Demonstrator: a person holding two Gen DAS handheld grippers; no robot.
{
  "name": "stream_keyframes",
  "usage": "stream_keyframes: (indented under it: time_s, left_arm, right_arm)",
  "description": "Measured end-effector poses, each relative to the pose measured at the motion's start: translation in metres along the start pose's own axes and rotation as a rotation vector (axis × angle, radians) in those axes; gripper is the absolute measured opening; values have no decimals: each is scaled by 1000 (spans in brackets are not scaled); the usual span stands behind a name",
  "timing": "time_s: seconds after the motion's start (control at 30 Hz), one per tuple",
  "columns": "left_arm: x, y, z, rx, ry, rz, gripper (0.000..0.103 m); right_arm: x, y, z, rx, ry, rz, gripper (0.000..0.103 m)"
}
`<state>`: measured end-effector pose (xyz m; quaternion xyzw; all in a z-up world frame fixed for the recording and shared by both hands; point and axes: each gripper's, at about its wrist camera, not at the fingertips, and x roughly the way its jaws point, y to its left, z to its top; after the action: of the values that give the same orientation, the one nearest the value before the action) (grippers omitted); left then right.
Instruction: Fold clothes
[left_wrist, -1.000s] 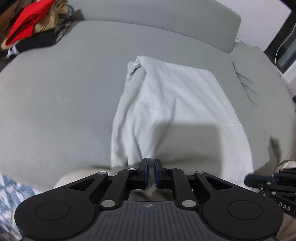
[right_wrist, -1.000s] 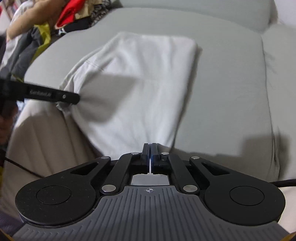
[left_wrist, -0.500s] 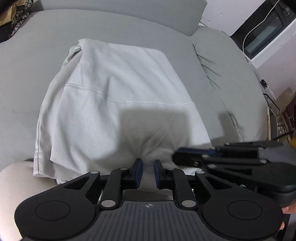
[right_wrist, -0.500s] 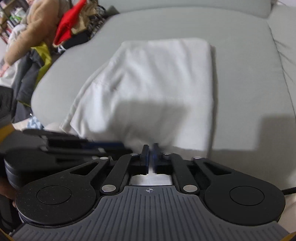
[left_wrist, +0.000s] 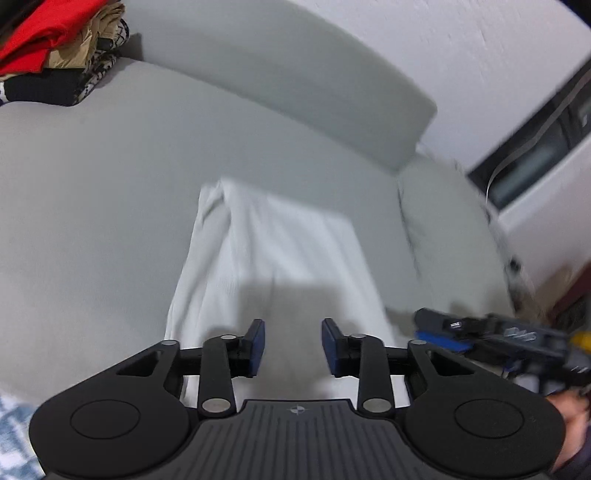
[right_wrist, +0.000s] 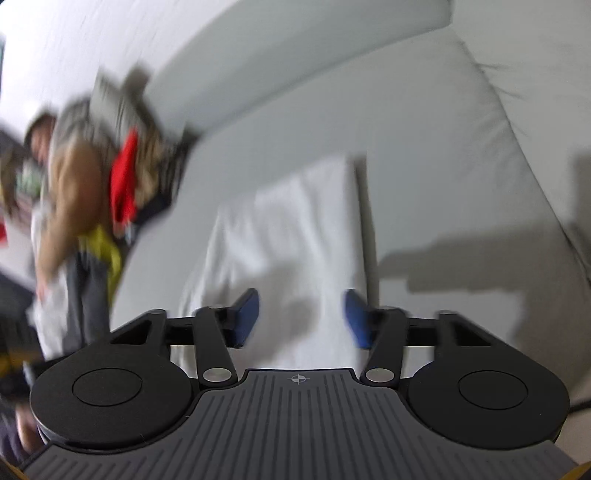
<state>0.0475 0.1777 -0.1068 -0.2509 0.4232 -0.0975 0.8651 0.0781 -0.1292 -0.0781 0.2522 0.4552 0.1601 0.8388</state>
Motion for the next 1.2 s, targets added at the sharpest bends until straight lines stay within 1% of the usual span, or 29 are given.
stream_keyframes:
  time_s: [0.03, 0.07, 0.1, 0.2, 0.23, 0.27, 0.3, 0.33, 0.43, 0.47, 0.5, 0.53, 0.6, 0.63, 0.67, 0.73, 0.77, 0.8, 0.83, 0.87, 0.93, 0.97, 1.0, 1.03, 1.07, 1.1, 1.13, 1.17, 1.2]
  left_arm:
    - [9, 3, 7, -16, -8, -18, 9]
    - [17, 7, 13, -21, -4, -22, 7]
    - [28, 9, 16, -20, 1, -18, 0]
    - [58, 11, 21, 30, 14, 9, 0]
    - [65, 13, 18, 60, 18, 61, 0]
    - [67, 19, 17, 56, 11, 109, 4]
    - [68, 26, 16, 46, 2, 150, 7]
    - [68, 36, 17, -20, -17, 126, 8]
    - [59, 43, 21, -96, -96, 208, 6]
    - [52, 40, 23, -94, -117, 234, 1]
    - [44, 37, 24, -94, -131, 227, 1]
    - [37, 34, 26, -95, -142, 191, 1]
    - [32, 30, 32, -89, -156, 81, 1]
    - [31, 27, 36, -78, -159, 22, 2]
    - [35, 23, 40, -50, -143, -12, 2]
    - [65, 15, 49, -4, -62, -53, 6]
    - [83, 17, 54, -13, -40, -29, 8]
    - [101, 19, 59, -23, -20, -3, 7]
    - [114, 26, 64, -51, -16, 46, 6]
    - [115, 35, 68, -101, -53, 90, 5]
    - [116, 52, 75, -196, -125, 175, 7]
    - [106, 50, 75, -200, -152, 207, 6]
    - [95, 49, 75, -204, -179, 239, 2]
    - [85, 47, 75, -203, -204, 266, 2]
    - [73, 42, 72, -163, -211, 246, 4]
    - [62, 38, 67, -147, -203, 227, 9]
    - [52, 33, 59, -139, -186, 211, 13]
    - [42, 29, 52, -132, -169, 196, 26]
    - [32, 24, 44, -123, -151, 183, 35]
  right_arm:
    - [13, -2, 8, 4, -8, -1, 4]
    - [27, -4, 16, 7, -11, -5, 4]
    - [41, -6, 23, 6, -14, 1, 4]
    - [77, -7, 35, -5, 14, 91, 4]
    - [90, -9, 39, -12, 39, 114, 4]
    - [102, -12, 42, -16, 53, 102, 4]
    - [112, -16, 45, -16, 51, 68, 4]
    - [119, -23, 51, 3, 30, 41, 2]
    - [129, -50, 77, 140, -68, -21, 0]
    - [127, -55, 85, 176, -97, -57, 5]
    - [124, -57, 92, 193, -124, -103, 6]
    - [120, -59, 97, 200, -144, -111, 6]
    - [116, -58, 99, 219, -136, -26, 8]
    - [118, -56, 98, 227, -116, 28, 8]
    - [123, -52, 97, 226, -80, 88, 9]
    - [139, -41, 93, 199, 13, 182, 9]
    - [149, -35, 90, 180, 62, 218, 9]
    - [158, -31, 87, 164, 99, 223, 9]
    - [164, -32, 86, 159, 94, 184, 2]
    - [169, -36, 86, 159, 65, 128, 1]
    - [162, -50, 90, 234, -17, 57, 0]
    - [152, -54, 92, 253, -61, 8, 1]
    - [138, -54, 94, 247, -105, -55, 15]
    - [124, -54, 96, 242, -149, -119, 19]
    - [110, -54, 97, 228, -174, -156, 20]
    - [99, -55, 95, 226, -161, -147, 25]
    - [90, -56, 91, 240, -131, -118, 37]
    - [81, -56, 87, 254, -101, -89, 42]
    - [73, -54, 83, 261, -63, -61, 46]
